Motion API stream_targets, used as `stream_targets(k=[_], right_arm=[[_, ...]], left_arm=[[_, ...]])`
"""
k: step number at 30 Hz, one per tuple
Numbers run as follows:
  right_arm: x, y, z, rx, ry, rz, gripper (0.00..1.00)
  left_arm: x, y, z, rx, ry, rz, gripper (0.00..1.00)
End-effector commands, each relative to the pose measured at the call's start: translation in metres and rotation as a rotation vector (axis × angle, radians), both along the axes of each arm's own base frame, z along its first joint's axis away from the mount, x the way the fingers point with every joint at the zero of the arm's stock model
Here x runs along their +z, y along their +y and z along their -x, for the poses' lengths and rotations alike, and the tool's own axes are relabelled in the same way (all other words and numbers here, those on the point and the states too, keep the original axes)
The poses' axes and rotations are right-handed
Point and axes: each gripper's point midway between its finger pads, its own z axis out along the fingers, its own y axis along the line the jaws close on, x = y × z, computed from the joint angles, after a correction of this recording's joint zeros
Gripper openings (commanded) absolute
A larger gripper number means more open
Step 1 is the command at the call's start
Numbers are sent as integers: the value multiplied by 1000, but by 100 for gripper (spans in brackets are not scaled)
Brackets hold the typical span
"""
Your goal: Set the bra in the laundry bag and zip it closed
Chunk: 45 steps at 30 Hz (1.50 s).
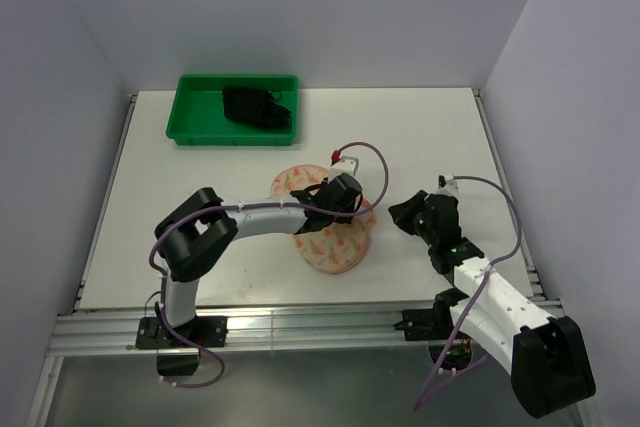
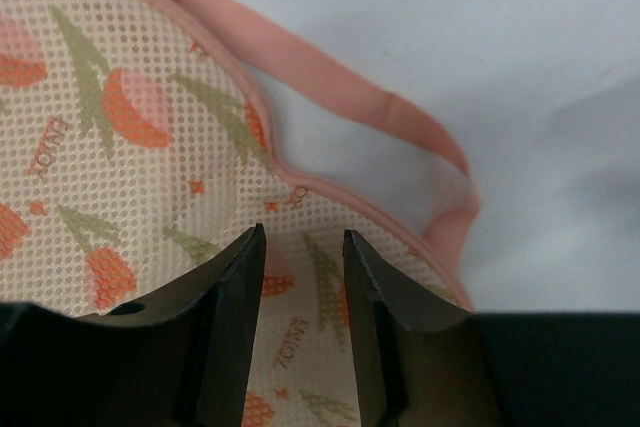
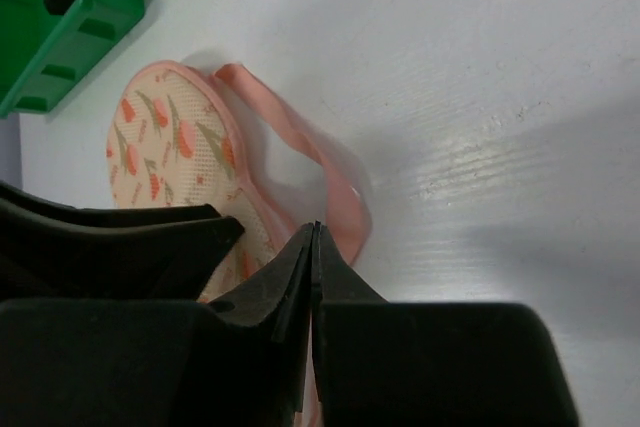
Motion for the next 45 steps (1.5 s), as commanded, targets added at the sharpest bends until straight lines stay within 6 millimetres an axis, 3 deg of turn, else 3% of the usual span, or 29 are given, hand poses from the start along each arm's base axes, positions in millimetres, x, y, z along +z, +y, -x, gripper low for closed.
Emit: stream_targets(k=[1,3,7,12,15,18,21,23,25,27,28,30,31,33,35,37,39,40,41,42,43,44,45], right_arm=[[20,5,-3,57,-64,-40,9],[25,6,-3,65,-83,-40,19],[31,7,-1,84,-110,-39,26],[28,10,-1,103,-101,-32,30],[21,11,-4,106,-79,-28,38],[15,13,-10,107,-56,-25,47],[8,17,-16,119,-28,-26,55],[4,17,-21,117,-10,-17,58],[6,18,-25,118,-12,-18,58],[10,18,-26,110,-27,-30,50],[12,18,-26,109,-35,-31,49],[14,17,-27,103,-41,-27,50],[16,17,-29,104,-41,-25,52],[3,21,-30,127,7,-20,62],[-7,27,-34,153,47,-19,71],[-9,33,-38,170,48,-34,75],[-22,39,-38,194,98,-38,76],[-20,50,-37,236,103,-59,76],[-28,56,-34,261,131,-67,74],[-30,63,-33,282,138,-76,72],[-30,73,-30,305,140,-83,69],[-36,76,-27,308,157,-81,54],[-37,78,-26,309,156,-87,43]], left_arm=[[2,0,-9,25,-28,-43,43],[1,-1,-9,23,-28,-50,44],[-5,-2,-11,29,-33,-68,47],[-16,3,-9,32,-25,-87,28],[-16,8,-8,34,-36,-83,4],[-13,11,-7,33,-51,-74,0],[-2,12,-4,22,-68,-29,0],[16,5,0,-8,-82,44,0],[22,-1,6,-34,-73,91,0],[23,0,10,-43,-61,112,0],[35,-4,10,-47,-80,160,0],[39,1,13,-44,-87,172,0],[48,3,14,-45,-100,190,0],[54,7,17,-40,-115,220,0],[72,11,16,-27,-138,274,0],[80,21,20,-11,-143,304,0],[79,34,23,11,-151,306,0],[92,40,23,28,-168,335,0],[88,49,26,41,-165,331,0],[103,58,24,65,-192,360,0],[105,64,25,83,-196,371,0],[100,75,27,104,-193,362,0],[111,85,28,123,-210,386,0]])
